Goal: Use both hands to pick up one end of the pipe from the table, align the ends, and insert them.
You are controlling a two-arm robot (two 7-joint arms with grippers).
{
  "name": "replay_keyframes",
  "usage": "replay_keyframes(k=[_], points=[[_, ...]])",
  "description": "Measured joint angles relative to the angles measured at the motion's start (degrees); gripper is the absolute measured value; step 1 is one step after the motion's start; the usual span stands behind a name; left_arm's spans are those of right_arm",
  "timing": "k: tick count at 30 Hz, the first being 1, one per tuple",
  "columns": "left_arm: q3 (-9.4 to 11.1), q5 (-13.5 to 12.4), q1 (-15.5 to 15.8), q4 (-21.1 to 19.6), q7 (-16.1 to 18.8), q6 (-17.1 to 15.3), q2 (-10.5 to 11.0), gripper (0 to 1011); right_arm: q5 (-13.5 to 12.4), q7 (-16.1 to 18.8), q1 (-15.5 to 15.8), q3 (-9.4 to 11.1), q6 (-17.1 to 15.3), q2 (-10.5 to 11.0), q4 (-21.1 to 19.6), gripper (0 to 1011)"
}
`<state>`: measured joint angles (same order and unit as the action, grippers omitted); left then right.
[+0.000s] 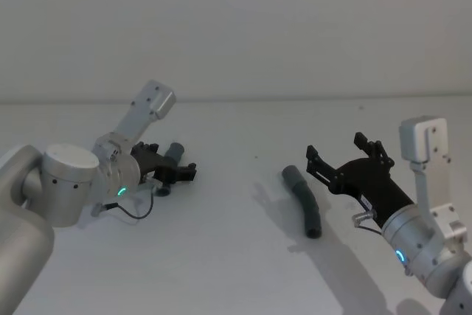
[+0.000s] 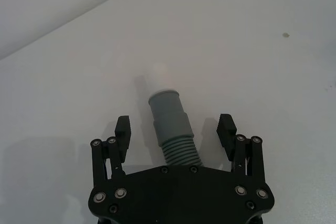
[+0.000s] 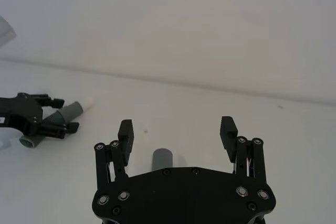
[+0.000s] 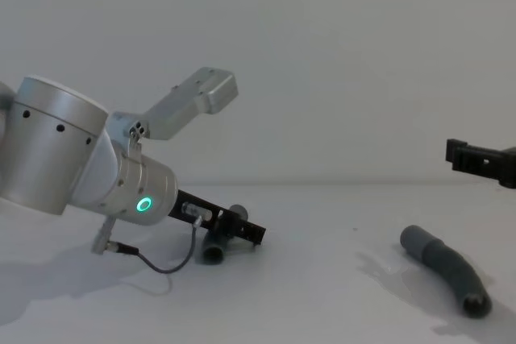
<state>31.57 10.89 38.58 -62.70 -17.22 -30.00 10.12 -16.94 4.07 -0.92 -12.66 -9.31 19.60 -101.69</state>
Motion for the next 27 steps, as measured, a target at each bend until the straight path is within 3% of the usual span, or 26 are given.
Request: replay_keyframes(k=[3,8,9,22,27], points=[[0.00,0.00,0.00,0.00,0.00,0.00,0.00,1001,-0.18,-0.14,-0.50,0.05,-2.15,0.03,-0.34,1000],[0.00,0.00,-0.01,0.00,0.00,0.00,0.01,1001,-0.67,-0.76,-2.05,0.17,-9.35,0.10,-1.54,1000],[0.00,0.00,-0.01,0.00,0.00,0.00,0.01,1001,-0.67,-0.76,-2.05,0.17,-9.35,0.10,-1.54,1000],[0.00,0.00,-0.01,0.00,0.00,0.00,0.01,1001,-1.75,-2.65,-6.02,-0.05,-28.51,-0.22,-4.59,1000],[0.00,0.00,-0.01,0.00,0.00,0.00,0.01,1001,-1.92,-3.26,-6.99,-0.34,-33.00,-0.85,-5.19,1000]])
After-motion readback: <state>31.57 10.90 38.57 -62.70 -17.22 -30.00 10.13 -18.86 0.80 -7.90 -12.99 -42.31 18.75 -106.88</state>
